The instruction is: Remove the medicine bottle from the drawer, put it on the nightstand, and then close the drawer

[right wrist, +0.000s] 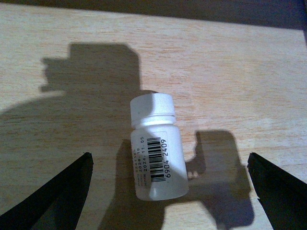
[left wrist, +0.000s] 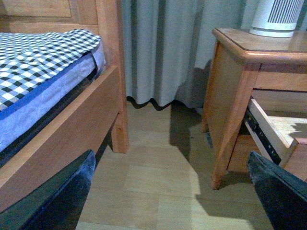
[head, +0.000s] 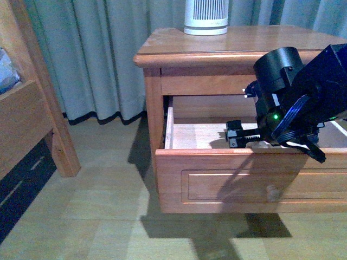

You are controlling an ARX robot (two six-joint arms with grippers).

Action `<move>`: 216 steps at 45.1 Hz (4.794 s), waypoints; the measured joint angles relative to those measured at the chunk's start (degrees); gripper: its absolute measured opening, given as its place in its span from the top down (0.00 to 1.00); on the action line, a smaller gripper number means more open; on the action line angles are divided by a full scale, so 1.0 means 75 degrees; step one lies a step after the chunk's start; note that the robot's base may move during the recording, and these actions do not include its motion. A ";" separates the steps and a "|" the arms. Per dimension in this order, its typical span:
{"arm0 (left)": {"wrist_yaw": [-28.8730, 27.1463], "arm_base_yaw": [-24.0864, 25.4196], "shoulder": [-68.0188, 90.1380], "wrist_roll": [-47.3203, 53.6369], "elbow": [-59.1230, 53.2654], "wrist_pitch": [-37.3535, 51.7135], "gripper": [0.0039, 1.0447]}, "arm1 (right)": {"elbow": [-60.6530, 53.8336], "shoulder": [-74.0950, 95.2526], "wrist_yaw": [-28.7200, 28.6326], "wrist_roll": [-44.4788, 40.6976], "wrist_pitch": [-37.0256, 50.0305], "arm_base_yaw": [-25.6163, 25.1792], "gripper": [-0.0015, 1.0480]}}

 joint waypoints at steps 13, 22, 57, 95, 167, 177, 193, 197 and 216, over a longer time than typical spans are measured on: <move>0.0000 0.0000 0.0000 0.0000 0.0000 0.0000 0.06 | 0.0458 0.0589 -0.0119 -0.0003 0.0239 0.0000 0.12; 0.0000 0.0000 0.0000 0.0000 0.0000 0.0000 0.06 | 0.0775 0.0816 -0.0192 0.0003 0.0175 0.0003 0.35; 0.0000 0.0000 0.0000 0.0000 0.0000 0.0000 0.06 | -0.1612 -0.2637 0.0137 -0.0085 0.0688 0.0901 0.71; 0.0006 0.0000 0.0000 0.0000 0.0000 0.0000 0.06 | 0.6341 0.0618 0.0353 0.0300 -0.2795 -0.1043 0.71; 0.0009 0.0000 0.0000 0.0000 0.0000 0.0000 0.06 | -0.8705 -0.8172 0.0903 0.0262 0.3439 0.0647 0.07; 0.0009 0.0000 0.0000 0.0000 0.0000 0.0000 0.06 | -0.8539 -0.5805 0.0539 0.0119 0.5330 0.0038 0.07; 0.0012 0.0000 0.0000 0.0000 0.0000 0.0000 0.06 | -0.6021 -0.2296 0.0052 -0.0140 0.5604 -0.0248 0.07; 0.0012 0.0000 0.0000 0.0000 0.0000 0.0000 0.06 | -0.5047 -0.1696 -0.0003 -0.0254 0.5505 -0.0399 0.07; 0.0009 0.0000 0.0000 -0.0003 0.0000 0.0000 0.06 | -0.1443 -0.0198 -0.0038 -0.1008 0.4191 -0.1105 0.07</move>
